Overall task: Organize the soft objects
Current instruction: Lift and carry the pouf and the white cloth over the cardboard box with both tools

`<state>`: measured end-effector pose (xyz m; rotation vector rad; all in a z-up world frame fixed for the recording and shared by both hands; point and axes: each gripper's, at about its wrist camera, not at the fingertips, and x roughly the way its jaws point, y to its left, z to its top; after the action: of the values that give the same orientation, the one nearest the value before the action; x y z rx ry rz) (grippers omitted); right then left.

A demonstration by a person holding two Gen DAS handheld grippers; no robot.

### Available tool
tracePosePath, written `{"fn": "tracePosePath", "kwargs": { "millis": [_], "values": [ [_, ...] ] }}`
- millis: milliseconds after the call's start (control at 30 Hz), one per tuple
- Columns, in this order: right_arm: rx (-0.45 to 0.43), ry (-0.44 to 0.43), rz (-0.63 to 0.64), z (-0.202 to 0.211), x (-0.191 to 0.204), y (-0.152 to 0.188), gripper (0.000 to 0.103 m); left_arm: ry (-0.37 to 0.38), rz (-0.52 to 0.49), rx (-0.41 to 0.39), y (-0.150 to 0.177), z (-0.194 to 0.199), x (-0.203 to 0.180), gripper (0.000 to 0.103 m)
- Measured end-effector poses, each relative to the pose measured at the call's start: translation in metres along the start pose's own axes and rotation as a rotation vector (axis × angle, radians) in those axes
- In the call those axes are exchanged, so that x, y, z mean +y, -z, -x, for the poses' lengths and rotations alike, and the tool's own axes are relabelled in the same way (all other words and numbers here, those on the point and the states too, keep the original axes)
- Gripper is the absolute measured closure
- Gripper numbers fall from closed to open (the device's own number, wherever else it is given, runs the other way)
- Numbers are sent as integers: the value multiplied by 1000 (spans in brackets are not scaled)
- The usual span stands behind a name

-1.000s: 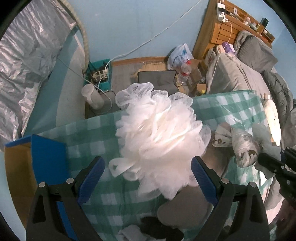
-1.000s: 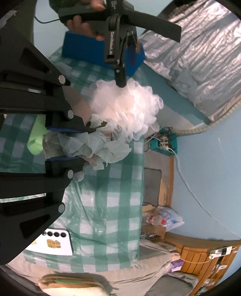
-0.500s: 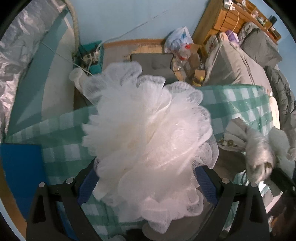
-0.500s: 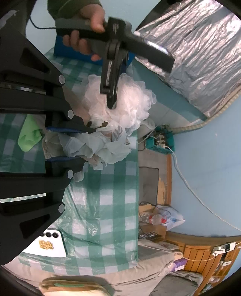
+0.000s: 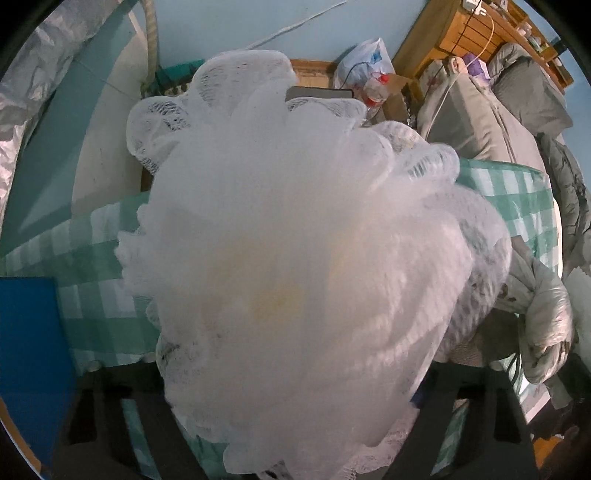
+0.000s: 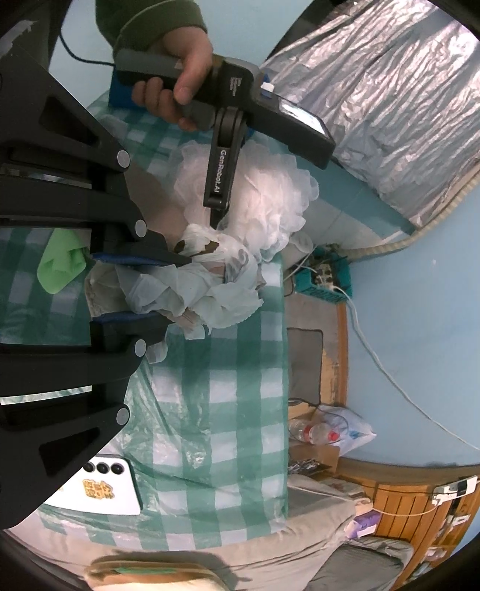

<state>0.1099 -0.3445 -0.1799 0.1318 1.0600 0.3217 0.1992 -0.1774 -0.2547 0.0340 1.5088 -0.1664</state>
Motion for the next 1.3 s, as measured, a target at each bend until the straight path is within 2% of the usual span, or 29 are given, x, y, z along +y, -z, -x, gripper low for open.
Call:
{"fn": "tracePosePath", "kwargs": {
  "millis": [100,200,267,567,933,1300],
  "values": [
    [-2,-2,4,1,1,0,84,-5,2,-28,4,4,3,37],
    [-6,-6,9,2,1,0,84,-1,10,-60,9,11,8,44],
    [-12,-6,14,3,3,-1,84,-6,11,-81,13,16,11,46],
    [-44,-10,58,12,16,-4,84,-50,-29,-165,33,45,12,48],
    [-80,-28,101,25,38,-5,85,-35,13,-250,56,85,26,48],
    [-102,-43,136,35,59,-5,85,-33,52,-300,83,121,46,48]
  ]
}}
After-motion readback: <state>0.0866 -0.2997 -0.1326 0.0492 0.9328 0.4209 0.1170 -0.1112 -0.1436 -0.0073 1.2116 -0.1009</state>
